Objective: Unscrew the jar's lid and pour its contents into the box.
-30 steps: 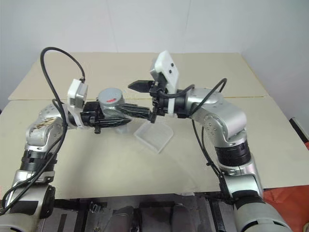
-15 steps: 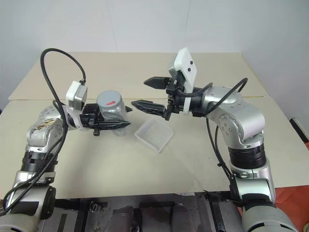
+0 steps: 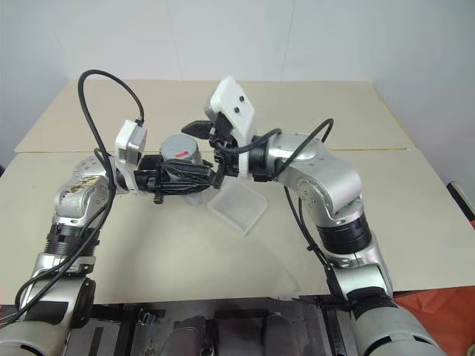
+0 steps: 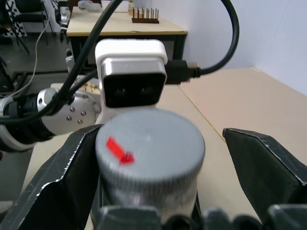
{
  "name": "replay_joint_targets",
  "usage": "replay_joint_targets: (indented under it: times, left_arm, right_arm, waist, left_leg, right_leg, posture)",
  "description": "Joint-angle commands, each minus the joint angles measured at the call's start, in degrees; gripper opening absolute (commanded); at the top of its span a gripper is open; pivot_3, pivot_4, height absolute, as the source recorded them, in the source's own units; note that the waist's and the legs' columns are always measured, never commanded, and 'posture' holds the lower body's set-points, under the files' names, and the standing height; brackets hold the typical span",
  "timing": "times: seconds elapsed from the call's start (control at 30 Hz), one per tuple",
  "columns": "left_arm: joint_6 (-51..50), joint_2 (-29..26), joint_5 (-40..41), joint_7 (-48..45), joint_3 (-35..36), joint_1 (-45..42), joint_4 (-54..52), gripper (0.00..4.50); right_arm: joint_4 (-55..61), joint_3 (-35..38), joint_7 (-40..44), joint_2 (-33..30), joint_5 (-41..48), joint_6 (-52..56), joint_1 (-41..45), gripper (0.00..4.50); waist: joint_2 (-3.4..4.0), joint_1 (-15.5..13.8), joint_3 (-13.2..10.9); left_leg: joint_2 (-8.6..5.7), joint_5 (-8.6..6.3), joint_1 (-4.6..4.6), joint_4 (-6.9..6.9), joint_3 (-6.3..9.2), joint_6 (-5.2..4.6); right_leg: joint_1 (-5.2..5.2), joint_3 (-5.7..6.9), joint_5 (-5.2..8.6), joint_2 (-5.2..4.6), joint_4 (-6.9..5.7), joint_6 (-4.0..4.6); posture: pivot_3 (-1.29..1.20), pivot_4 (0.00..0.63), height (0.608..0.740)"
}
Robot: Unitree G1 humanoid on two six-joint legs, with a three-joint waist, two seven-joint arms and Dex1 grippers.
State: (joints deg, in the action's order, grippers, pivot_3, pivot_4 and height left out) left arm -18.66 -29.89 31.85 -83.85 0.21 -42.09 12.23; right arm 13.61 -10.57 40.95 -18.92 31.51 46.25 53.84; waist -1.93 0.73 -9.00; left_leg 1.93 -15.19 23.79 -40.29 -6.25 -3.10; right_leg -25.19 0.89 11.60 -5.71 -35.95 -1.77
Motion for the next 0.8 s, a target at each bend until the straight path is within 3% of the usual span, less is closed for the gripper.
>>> replay_joint_targets:
  times: [0.03,0.8]
  left_arm:
    - [1.3,0.0,0.7,-0.7,0.6,-1.1,-1.4,2.01]
    - [1.2,-2.3,1.2,-1.1,1.9,0.2,-3.0,2.01]
  right_arm:
    - [-0.5,1.4,-0.5,1.0,-0.4,-1.6,1.9,4.47]
    - [-3.9,8.4,1.1,-7.8,1.1,-2.2,-0.8,4.47]
  waist:
    - [0.0,0.0,0.0]
    - [0.0,0.0,0.0]
  left_leg:
    - [0.0,0.0,0.0,0.0,0.0,0.0]
    - [0.01,-0.01,0.0,0.0,0.01,-0.01]
  right_leg:
    - [0.0,0.0,0.0,0.0,0.0,0.0]
    - [0.0,0.0,0.0,0.0,0.01,0.0]
  posture:
    - [0.0,0.15,0.74]
    - [0.0,0.15,0.74]
